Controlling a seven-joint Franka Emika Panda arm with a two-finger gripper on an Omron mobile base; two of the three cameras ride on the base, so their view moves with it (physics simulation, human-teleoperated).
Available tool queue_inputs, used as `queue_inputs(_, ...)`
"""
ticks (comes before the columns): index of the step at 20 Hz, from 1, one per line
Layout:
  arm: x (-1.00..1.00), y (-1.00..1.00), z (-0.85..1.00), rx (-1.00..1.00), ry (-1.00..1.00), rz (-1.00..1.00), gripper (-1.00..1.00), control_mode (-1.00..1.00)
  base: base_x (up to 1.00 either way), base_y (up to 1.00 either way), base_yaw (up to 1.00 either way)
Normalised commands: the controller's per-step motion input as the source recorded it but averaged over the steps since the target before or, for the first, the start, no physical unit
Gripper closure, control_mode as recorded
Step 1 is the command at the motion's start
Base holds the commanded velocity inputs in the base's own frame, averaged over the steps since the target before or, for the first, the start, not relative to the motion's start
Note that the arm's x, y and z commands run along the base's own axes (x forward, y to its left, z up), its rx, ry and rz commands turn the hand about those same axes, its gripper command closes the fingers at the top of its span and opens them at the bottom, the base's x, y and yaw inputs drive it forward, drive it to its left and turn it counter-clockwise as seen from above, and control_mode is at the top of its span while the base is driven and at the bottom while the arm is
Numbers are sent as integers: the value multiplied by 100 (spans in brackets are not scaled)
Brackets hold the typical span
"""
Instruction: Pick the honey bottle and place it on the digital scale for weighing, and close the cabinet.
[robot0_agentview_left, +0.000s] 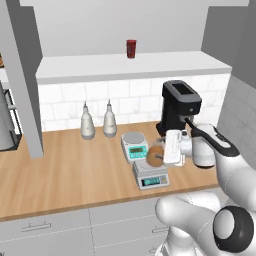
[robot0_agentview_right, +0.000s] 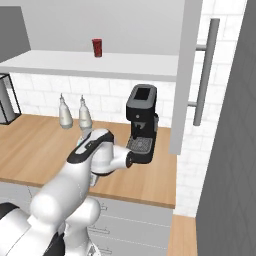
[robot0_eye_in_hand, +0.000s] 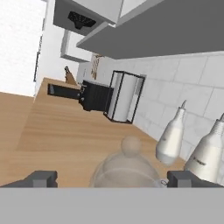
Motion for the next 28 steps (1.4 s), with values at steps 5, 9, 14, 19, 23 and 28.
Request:
queue_inputs(5,20,-11,-2,0,1,-5,-100,-100,0,0,0)
queue_inputs(9,-2,-1,0,6,3,-1,-100,-100,0,0,0)
queue_inputs(14,0,11,-2,22,24,-4,-100,-100,0,0,0)
queue_inputs(19,-7,12,-1,42,21,-13,-100,-100,0,0,0)
queue_inputs(23,-52,4,-14,32,0,-16,-100,-100,0,0,0)
queue_inputs(28,0,1,-7,4,-10,-14,-100,-100,0,0,0)
